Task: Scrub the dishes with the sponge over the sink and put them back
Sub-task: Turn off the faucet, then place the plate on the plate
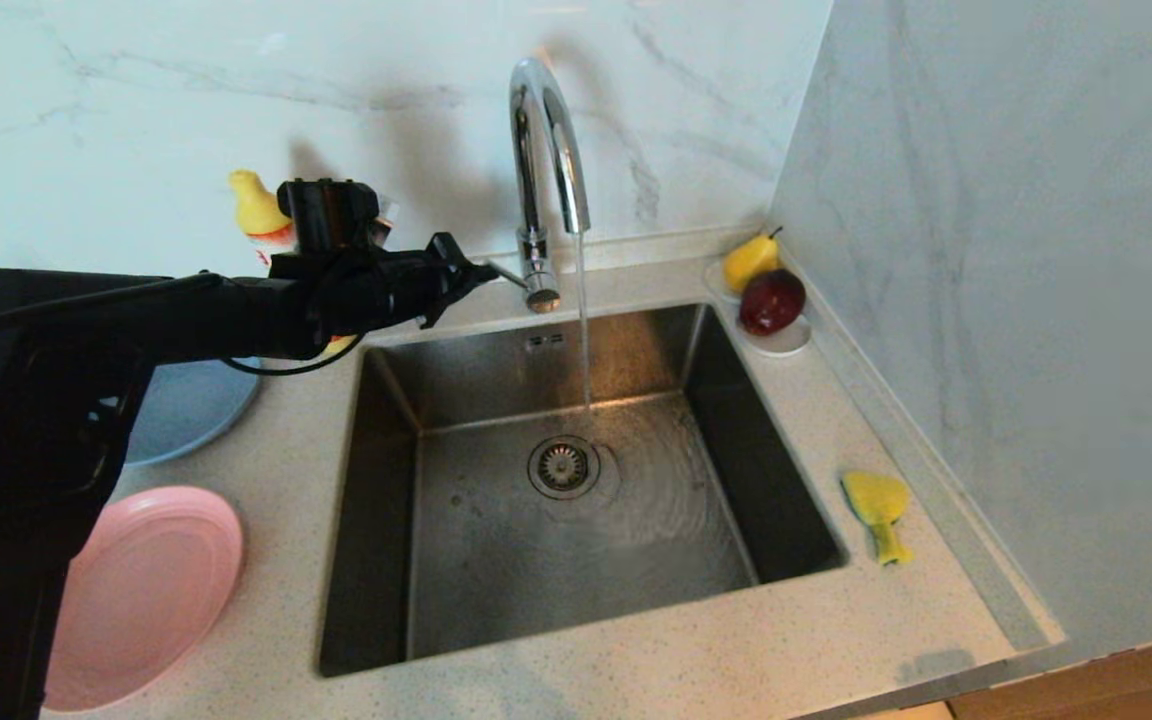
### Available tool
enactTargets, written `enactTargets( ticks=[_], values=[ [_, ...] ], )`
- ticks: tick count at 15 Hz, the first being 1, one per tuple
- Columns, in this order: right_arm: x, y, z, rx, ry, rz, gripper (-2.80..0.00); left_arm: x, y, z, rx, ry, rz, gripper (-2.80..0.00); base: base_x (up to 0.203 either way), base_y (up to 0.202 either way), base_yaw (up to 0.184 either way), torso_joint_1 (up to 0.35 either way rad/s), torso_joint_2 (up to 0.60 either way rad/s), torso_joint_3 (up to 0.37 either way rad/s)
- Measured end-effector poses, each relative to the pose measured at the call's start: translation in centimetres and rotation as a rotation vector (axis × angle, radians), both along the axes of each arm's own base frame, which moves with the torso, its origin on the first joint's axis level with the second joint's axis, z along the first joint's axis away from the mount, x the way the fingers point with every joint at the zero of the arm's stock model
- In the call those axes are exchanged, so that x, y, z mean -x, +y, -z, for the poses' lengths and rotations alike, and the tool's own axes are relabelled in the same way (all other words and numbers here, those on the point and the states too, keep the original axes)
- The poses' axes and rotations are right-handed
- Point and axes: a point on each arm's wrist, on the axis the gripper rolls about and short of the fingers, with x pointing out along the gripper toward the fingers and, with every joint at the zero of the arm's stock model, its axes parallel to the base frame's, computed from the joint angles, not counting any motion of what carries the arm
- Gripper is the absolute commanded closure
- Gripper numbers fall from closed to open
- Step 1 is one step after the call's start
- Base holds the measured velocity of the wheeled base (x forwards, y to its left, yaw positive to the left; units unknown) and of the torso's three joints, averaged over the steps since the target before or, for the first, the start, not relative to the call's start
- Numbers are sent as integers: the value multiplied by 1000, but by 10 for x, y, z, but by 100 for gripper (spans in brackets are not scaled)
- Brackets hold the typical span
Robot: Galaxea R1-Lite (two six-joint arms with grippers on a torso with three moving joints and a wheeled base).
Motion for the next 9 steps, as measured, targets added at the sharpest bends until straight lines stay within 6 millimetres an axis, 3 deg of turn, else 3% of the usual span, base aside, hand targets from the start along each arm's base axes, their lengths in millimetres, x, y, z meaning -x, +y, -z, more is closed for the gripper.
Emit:
enactTargets(
  ticks=[6, 9],
  values=[
    [0, 0, 0, 0, -1, 0, 0, -5, -1, 4, 5, -30, -6, 0, 0, 0, 0, 0, 0, 0],
    [0, 0, 0, 0, -1, 0, 0, 7, 2, -5, 2, -11, -4, 0, 0, 0, 0, 0, 0, 0]
  ],
)
